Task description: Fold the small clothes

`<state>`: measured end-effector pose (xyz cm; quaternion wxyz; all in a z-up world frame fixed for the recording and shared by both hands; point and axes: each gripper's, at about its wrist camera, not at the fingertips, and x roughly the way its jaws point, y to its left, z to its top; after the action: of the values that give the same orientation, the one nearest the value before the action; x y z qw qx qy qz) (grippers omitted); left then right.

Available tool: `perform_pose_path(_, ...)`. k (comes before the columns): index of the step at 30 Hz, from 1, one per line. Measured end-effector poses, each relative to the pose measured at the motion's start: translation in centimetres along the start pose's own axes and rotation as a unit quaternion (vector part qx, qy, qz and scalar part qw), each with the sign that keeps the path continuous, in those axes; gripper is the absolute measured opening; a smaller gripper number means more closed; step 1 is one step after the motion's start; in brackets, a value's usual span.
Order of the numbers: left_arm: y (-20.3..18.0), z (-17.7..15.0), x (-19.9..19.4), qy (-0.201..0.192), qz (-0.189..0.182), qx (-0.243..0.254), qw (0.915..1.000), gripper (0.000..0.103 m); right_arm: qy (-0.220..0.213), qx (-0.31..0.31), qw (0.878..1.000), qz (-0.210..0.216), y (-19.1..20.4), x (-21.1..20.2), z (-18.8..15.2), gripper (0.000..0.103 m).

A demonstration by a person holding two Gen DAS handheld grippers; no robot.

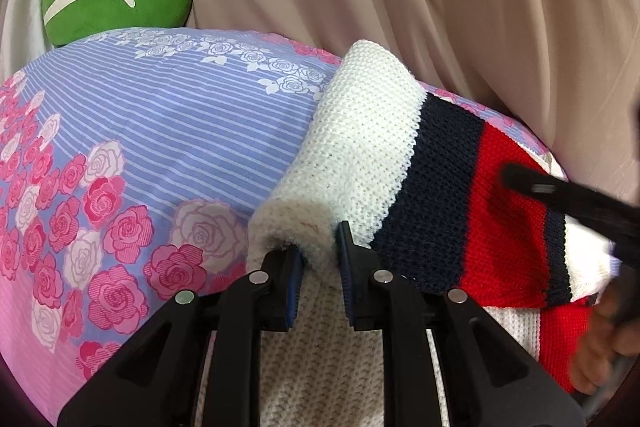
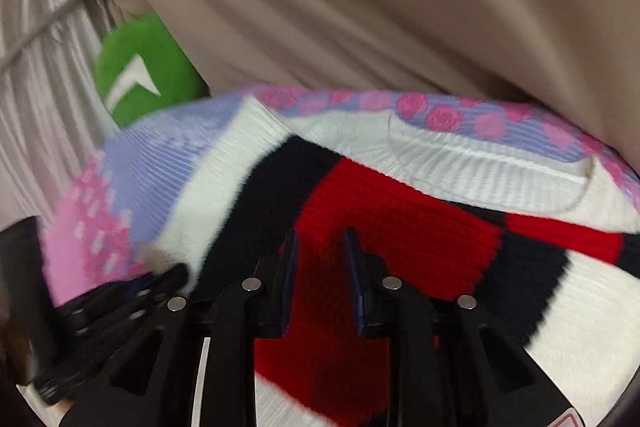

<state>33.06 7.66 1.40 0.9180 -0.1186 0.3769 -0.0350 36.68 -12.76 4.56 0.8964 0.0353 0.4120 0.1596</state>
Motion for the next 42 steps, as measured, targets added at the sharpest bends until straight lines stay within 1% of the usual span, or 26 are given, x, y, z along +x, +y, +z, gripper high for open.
perform_pose_path(1,0.0,0.0,0.0,0.0,-0.002,0.0,1.0,0.017,0.003,-0.003,1.0,-0.006,-0.7,0.5,0.0,0.009)
perform_pose_path(2,0.1,0.0,0.0,0.001,-0.004,0.0,1.0,0.017,0.0,0.004,1.0,0.006,-1.7,0.1,0.0,0.001)
perform_pose_path(3,0.2,0.1,0.0,0.001,-0.005,-0.001,1.0,0.017,-0.003,0.019,1.0,0.008,-3.4,-0.8,-0.6,0.0)
perform_pose_path(6,0.1,0.1,0.0,0.001,0.0,0.004,1.0,0.018,-0.025,0.063,0.997,-0.047,-10.4,-4.6,-3.5,0.0)
perform_pose_path(9,-0.2,0.0,0.0,0.001,0.007,0.012,0.9999,0.018,-0.046,0.147,0.986,-0.066,-17.5,-9.4,-7.3,0.0)
perform_pose_path(10,-0.3,0.0,0.0,0.001,0.008,0.013,0.9999,0.018,-0.056,0.163,0.982,-0.082,-18.3,-11.0,-8.2,0.0)
perform_pose_path(11,-0.3,0.0,0.0,0.001,0.008,0.013,0.9999,0.018,-0.067,0.166,0.98,-0.085,-18.4,-12.4,-8.8,0.001)
perform_pose_path(13,-0.3,0.0,0.0,0.001,0.008,0.013,0.9999,0.018,-0.087,0.143,0.982,-0.081,-16.8,-14.7,-9.9,0.012)
perform_pose_path(14,-0.2,0.0,0.0,0.001,0.008,0.013,0.9999,0.018,-0.089,0.126,0.985,-0.079,-15.7,-15.0,-10.2,0.012)
perform_pose_path(15,-0.2,0.0,0.0,0.001,0.007,0.013,0.9999,0.018,-0.086,0.107,0.988,-0.076,-14.6,-15.0,-10.5,0.012)
perform_pose_path(17,-0.2,0.0,-0.1,0.001,0.006,0.012,0.9999,0.018,-0.057,0.075,0.99,-0.109,-13.5,-13.4,-11.2,0.01)
perform_pose_path(18,-0.2,0.0,-0.1,0.001,0.004,0.011,0.9999,0.018,-0.039,0.071,0.988,-0.13,-14.0,-12.4,-11.4,0.008)
perform_pose_path(19,-0.2,-0.1,-0.1,0.001,0.003,0.01,0.9999,0.018,-0.033,0.079,0.986,-0.146,-15.0,-11.7,-11.8,0.0)
perform_pose_path(20,-0.2,-0.1,-0.1,0.002,0.001,0.009,1.0,0.018,-0.045,0.097,0.986,-0.129,-15.8,-12.1,-12.1,0.0)
perform_pose_path(22,0.2,0.0,-0.1,0.001,-0.004,0.004,1.0,0.018,-0.063,0.154,0.978,-0.129,-17.1,-14.3,-12.6,0.0)
perform_pose_path(24,0.8,0.0,-0.2,0.001,-0.016,-0.006,0.9999,0.018,-0.087,0.171,0.971,-0.143,-16.8,-17.2,-13.7,0.011)
perform_pose_path(25,1.2,0.0,-0.3,0.002,-0.024,-0.008,0.9997,0.019,-0.092,0.178,0.969,-0.143,-16.6,-18.7,-14.6,0.013)
perform_pose_path(27,1.4,-0.5,-1.2,0.004,-0.036,-0.001,0.9994,0.025,-0.097,0.183,0.969,-0.134,-16.0,-21.1,-16.7,0.015)
perform_pose_path(28,1.4,-1.1,-2.2,0.002,-0.037,0.011,0.9993,0.028,-0.097,0.186,0.97,-0.127,-15.4,-22.7,-18.4,0.022)
perform_pose_path(29,1.5,-1.7,-3.2,0.0,-0.034,0.023,0.9991,0.037,-0.096,0.187,0.97,-0.122,-14.7,-24.0,-20.0,0.032)
perform_pose_path(30,1.7,-2.5,-4.3,-0.002,-0.033,0.036,0.9988,0.042,-0.095,0.187,0.97,-0.12,-13.8,-24.8,-21.3,0.037)
perform_pose_path(31,2.1,-3.7,-5.9,-0.001,-0.033,0.049,0.9983,0.044,-0.092,0.186,0.972,-0.115,-12.7,-26.0,-23.3,0.044)
perform_pose_path(32,2.6,-4.8,-7.2,0.001,-0.035,0.056,0.9978,0.047,-0.086,0.183,0.973,-0.11,-12.3,-27.1,-25.3,0.048)
perform_pose_path(36,5.8,-9.3,-12.6,0.031,-0.06,0.053,0.9963,0.058,-0.059,0.183,0.977,-0.089,-8.7,-28.8,-32.6,0.059)
perform_pose_path(39,8.5,-12.5,-16.0,0.058,-0.082,0.025,0.9946,0.058,-0.055,0.197,0.977,-0.053,-6.5,-29.4,-36.9,0.064)
perform_pose_path(42,10.6,-15.6,-18.3,0.079,-0.12,-0.016,0.9895,0.059,-0.055,0.218,0.974,-0.003,-5.1,-29.1,-38.9,0.066)
